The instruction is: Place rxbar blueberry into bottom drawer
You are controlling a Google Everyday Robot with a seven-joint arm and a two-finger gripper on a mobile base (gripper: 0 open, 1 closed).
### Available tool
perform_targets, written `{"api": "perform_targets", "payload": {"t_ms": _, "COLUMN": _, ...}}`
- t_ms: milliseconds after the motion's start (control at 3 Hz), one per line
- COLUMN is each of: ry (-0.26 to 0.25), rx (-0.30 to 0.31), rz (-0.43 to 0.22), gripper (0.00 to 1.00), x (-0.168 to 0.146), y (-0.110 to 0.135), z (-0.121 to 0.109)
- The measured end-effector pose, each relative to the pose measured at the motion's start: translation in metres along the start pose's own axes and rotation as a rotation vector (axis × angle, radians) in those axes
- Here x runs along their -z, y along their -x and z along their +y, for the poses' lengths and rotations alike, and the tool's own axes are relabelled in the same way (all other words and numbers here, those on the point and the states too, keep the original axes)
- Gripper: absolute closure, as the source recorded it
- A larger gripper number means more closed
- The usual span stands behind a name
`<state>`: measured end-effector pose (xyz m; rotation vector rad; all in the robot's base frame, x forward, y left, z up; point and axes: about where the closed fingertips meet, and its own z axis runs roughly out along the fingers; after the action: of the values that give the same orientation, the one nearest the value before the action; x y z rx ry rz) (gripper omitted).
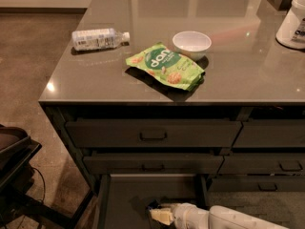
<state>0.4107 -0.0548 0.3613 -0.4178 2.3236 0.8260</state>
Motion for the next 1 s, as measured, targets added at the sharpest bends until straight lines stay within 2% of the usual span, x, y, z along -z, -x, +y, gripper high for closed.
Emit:
{"api": "perform_targets", "payload": {"t_ms": 333, "ry": 0.041, "rx": -0.005, "rz": 0.004, "gripper": 1.00, "x": -0.011, "y": -0.009, "z": -0.015}}
{"api": "perform_targets", "payload": {"t_ms": 667, "ry": 0.103, "rx": -0.056, "rz": 0.027, "gripper": 1.00, "x": -0.035, "y": -0.025, "z": -0.051}}
{"api": "perform_targets", "payload": {"t_ms": 1000, "ry": 0.136, "rx": -0.094, "rz": 0.046, "gripper": 1.00, "x": -0.056, "y": -0.038, "z": -0.080}}
